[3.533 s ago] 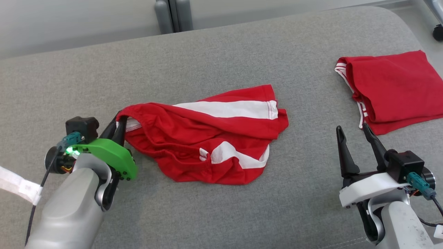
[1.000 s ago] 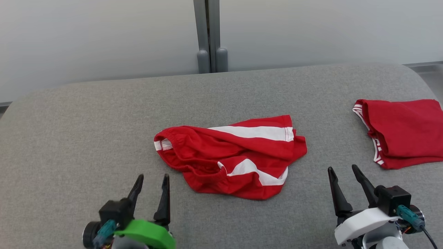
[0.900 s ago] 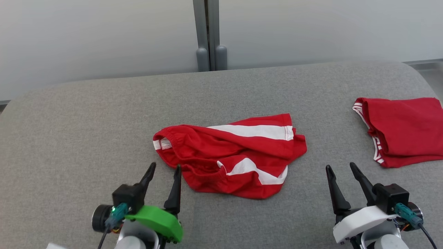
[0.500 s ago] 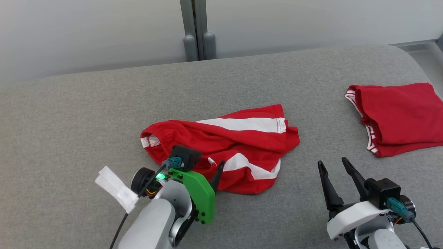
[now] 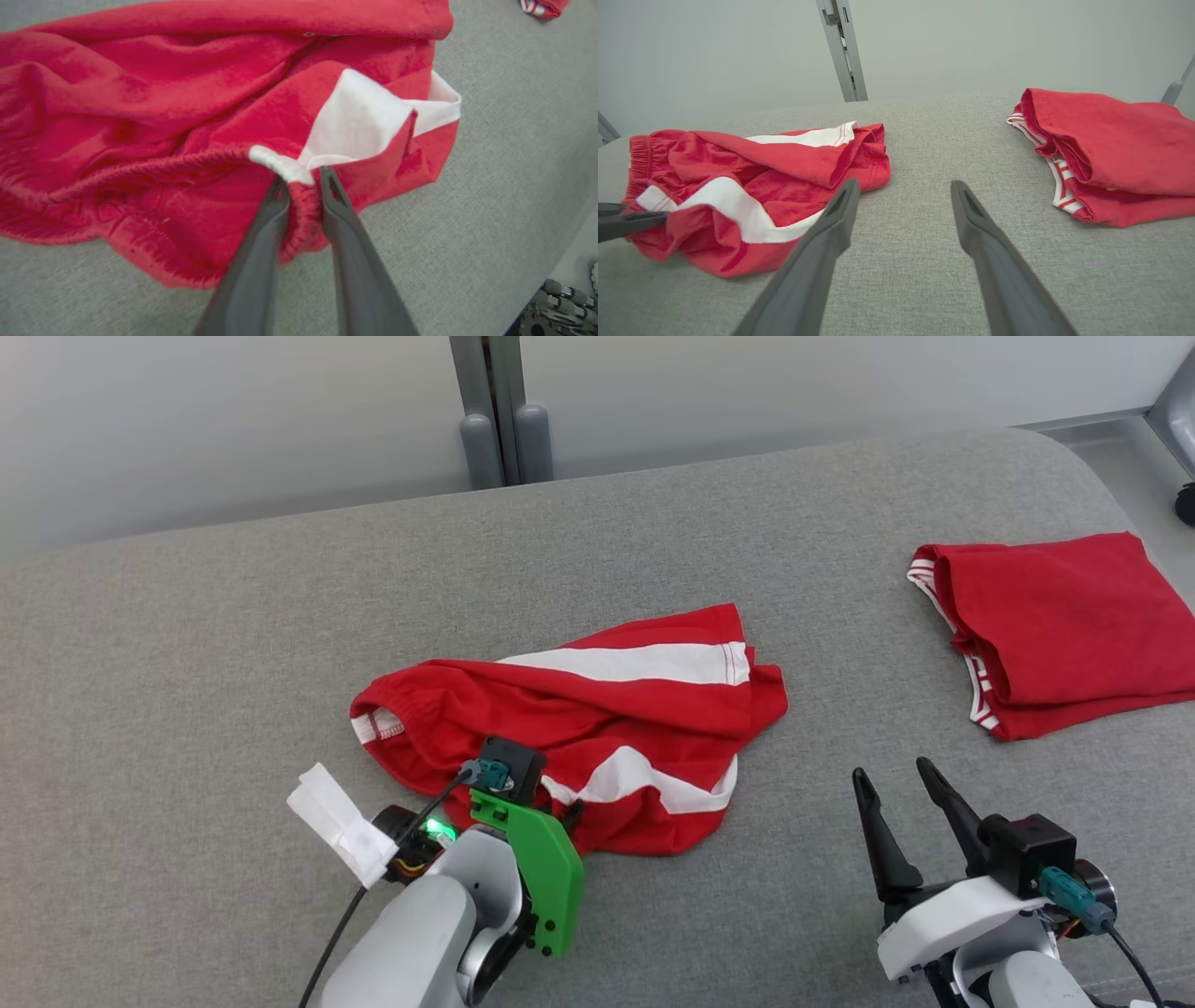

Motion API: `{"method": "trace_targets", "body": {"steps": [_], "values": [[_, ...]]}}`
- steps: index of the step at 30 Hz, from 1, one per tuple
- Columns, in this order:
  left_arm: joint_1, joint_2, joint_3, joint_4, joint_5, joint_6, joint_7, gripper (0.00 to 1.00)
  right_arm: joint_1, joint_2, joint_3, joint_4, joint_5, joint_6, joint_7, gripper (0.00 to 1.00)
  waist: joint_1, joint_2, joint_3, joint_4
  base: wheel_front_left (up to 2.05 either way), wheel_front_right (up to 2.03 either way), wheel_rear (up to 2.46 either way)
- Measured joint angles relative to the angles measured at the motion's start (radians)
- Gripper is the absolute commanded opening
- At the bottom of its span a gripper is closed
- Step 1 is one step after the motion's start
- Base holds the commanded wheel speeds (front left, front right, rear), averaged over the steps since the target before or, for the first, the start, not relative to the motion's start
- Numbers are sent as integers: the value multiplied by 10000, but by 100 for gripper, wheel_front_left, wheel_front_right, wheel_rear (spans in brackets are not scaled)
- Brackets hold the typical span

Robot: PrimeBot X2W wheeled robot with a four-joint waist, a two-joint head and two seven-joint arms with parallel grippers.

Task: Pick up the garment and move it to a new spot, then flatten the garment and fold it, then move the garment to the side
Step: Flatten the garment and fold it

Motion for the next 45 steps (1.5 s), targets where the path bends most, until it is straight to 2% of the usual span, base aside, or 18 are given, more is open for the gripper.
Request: {"method": "trace_targets", "body": {"steps": [14,18,24,29,32,36,45], "values": [[-1267,-61,-345,-1306,257,0,-3367,0,-3,2,-136,38,8,0,0,100,0,0,-128,84,0,0,0],[-1512,234,-23,-1825,318,27,-3981,0,3,0,-286,25,-25,0,-2,100,0,0,-154,192,0,0,0],[-1202,1356,819,-2472,56,267,-4125,0,12,0,-422,-33,-36,0,0,100,0,0,-152,342,0,0,0],[-758,2523,1438,-2633,-75,320,-4092,0,12,0,-499,-58,-117,0,0,100,0,0,-63,500,0,0,0],[-766,2926,1756,-2615,-322,318,-4029,0,0,2,-499,-48,-140,0,0,100,0,0,-28,583,0,0,0],[-508,3166,1992,-2130,-619,320,-3998,0,-72,2,-410,-42,-138,0,0,100,0,0,-1,605,0,0,0],[1179,3039,2456,-428,-1321,602,-4794,0,-127,0,-368,-67,-123,0,0,100,0,0,179,542,0,0,0]]}}
